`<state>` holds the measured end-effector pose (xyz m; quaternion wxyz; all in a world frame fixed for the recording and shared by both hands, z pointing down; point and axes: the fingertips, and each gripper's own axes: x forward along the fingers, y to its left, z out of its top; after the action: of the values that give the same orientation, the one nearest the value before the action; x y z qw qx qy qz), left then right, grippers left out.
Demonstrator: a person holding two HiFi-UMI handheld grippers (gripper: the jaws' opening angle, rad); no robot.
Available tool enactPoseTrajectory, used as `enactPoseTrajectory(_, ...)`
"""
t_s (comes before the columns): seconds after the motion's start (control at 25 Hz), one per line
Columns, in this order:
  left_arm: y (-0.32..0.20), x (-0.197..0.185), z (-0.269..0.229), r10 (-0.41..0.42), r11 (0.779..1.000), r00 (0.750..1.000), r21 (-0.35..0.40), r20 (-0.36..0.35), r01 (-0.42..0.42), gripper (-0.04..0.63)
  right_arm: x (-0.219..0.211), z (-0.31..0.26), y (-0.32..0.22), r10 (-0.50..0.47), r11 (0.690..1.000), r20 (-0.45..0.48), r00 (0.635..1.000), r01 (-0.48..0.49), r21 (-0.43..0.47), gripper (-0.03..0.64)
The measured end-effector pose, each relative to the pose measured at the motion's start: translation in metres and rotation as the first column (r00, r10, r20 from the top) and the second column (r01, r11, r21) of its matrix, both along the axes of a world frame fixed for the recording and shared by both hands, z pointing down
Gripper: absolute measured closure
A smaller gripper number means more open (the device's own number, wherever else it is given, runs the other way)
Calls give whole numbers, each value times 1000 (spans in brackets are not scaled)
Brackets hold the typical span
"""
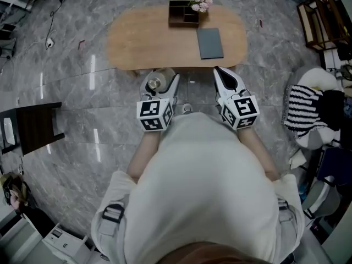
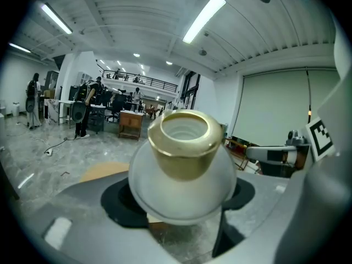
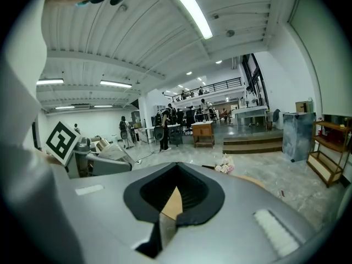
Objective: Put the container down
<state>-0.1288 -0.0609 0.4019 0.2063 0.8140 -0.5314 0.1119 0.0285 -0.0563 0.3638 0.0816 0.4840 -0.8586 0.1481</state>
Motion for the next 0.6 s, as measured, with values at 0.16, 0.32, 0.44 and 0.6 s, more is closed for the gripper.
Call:
enactPoseTrajectory(0.16,-26,-3,7,17,1000,1000,-15,4,-17,250,-6,6,-26,6,1000,-9,1000,-6,-10,618)
enactPoseTrajectory(0.32,-50,-4,16,36,999,999,-28,12,-36,250,-9,9,-51,18,1000,-11,1000,-18,-11,618)
enactPoseTrajectory(0.44,-62,-1,23,51,998,999,-38,17,-51,250,-6,15,-63,31,999,-10,999,-32,-24,618)
enactPoseTrajectory(0.6,-78,4,38,64,996,998,-62,29,-62,250,-2,24,-76,42,998,0,999,-42,-50,618)
